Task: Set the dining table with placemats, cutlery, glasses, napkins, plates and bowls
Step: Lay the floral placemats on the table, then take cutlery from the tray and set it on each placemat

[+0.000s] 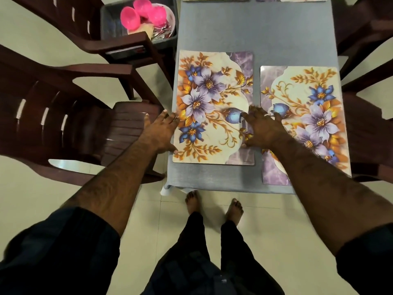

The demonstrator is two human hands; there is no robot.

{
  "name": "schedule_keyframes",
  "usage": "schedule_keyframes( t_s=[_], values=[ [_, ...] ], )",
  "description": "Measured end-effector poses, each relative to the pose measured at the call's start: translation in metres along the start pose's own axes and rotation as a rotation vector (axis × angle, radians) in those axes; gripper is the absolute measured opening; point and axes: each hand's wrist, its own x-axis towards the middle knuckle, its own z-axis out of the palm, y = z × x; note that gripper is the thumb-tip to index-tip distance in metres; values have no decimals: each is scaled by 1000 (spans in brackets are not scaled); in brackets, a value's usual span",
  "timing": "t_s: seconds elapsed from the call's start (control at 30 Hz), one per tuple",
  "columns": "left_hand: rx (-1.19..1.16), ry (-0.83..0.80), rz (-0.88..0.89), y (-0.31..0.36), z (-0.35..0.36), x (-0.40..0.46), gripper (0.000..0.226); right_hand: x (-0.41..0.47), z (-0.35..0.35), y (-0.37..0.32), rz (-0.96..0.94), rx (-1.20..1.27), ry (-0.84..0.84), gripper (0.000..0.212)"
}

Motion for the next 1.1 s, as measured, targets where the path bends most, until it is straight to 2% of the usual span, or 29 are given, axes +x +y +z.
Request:
schedule_keyframes(
  t_s=[0.3,0.4,0.5,0.6,0.77,0.83,1.1],
  values=[
    [21,10,2,1,-9,-5,127,-3,-11,-3,10,15,-1,122],
    [-67,81,-36,4,-16,-21,127,-14,-19,-8,49,94,61,122],
    [-113,183,-76,9,-21,-49,124,-36,-24,-26,8,161,140,119],
    [-190,232,-131,20,-8,-96,118,-59,-14,-64,-107,100,155,111],
    [-333,196,-287,27,56,-186,110,-86,17,-150,-293,40,68,95],
    [-407,188,-359,20,89,-218,107,-91,29,-182,-383,0,76,95],
    [-613,169,-641,-59,205,-334,100,-77,49,-344,-641,-189,-4,88]
  ],
)
